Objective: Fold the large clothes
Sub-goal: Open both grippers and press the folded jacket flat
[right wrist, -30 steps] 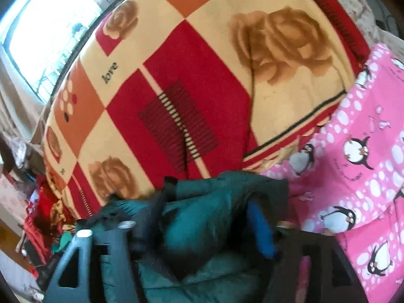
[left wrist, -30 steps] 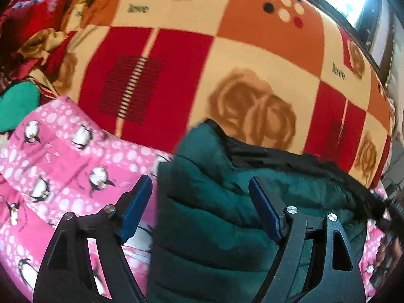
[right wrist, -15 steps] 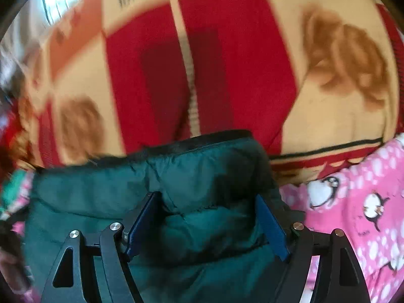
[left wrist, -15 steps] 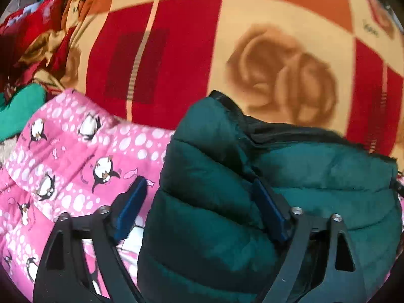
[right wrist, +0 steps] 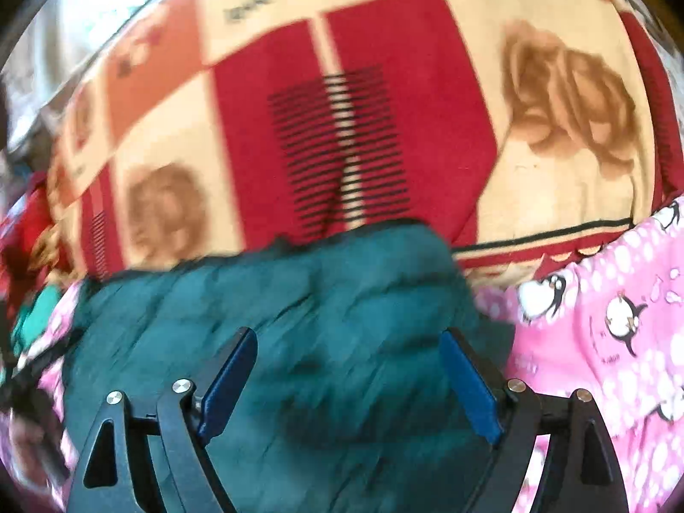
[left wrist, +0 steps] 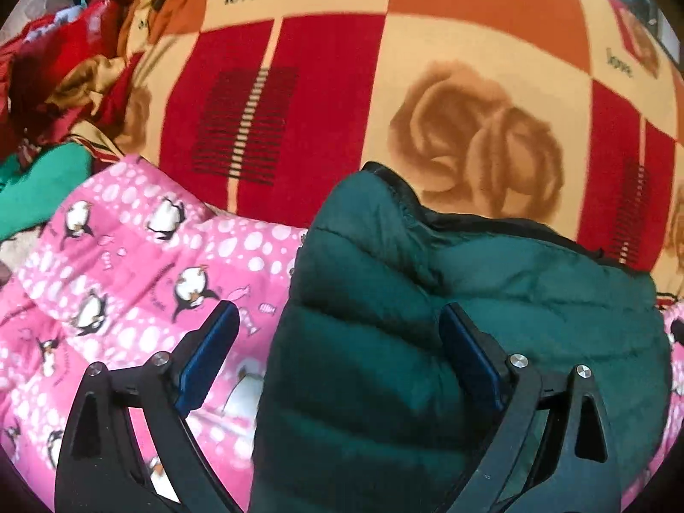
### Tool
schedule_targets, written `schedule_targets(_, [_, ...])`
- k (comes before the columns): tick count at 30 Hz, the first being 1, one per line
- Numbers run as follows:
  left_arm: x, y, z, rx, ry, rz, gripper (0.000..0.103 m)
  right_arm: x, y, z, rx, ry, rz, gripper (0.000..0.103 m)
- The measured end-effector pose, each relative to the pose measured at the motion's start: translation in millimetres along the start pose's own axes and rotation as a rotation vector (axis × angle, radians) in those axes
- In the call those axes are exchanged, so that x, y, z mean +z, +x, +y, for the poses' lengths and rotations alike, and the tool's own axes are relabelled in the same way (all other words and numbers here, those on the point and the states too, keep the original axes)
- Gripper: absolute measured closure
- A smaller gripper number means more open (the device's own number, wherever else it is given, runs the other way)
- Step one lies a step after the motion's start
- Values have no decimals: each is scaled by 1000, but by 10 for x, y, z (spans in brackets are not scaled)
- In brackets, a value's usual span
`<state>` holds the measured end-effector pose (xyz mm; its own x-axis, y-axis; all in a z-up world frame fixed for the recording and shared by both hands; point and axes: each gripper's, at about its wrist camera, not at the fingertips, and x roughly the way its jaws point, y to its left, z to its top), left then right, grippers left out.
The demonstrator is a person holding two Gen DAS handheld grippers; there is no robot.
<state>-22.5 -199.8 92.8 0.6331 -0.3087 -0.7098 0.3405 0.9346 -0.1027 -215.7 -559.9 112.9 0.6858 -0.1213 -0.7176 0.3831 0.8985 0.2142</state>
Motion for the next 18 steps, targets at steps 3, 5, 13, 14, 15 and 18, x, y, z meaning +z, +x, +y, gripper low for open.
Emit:
schedule_targets(3, [-101, -204, -16, 16, 24, -7, 8, -227, -5, 125, -5, -63, 30, 18])
schedule_targets(5, [-196, -346, -54, 40, 52, -16, 8, -379, 187, 116, -44, -66, 84, 17])
schedule_targets(13, [-395, -692, -143, 86, 121, -74, 8, -391, -95, 260, -63, -58, 23, 17])
schedule_targets(14, [-403, -694, -151, 80, 115, -83, 8, -397, -162, 270, -66, -63, 11, 17])
schedule_targets(15, [-405, -683, -147, 72, 109, -88, 8, -407, -210, 274, -64, -71, 7, 16])
schedule_targets(18, [-471, -557, -201, 47, 104, -76, 8, -474, -288, 284, -71, -86, -8, 16])
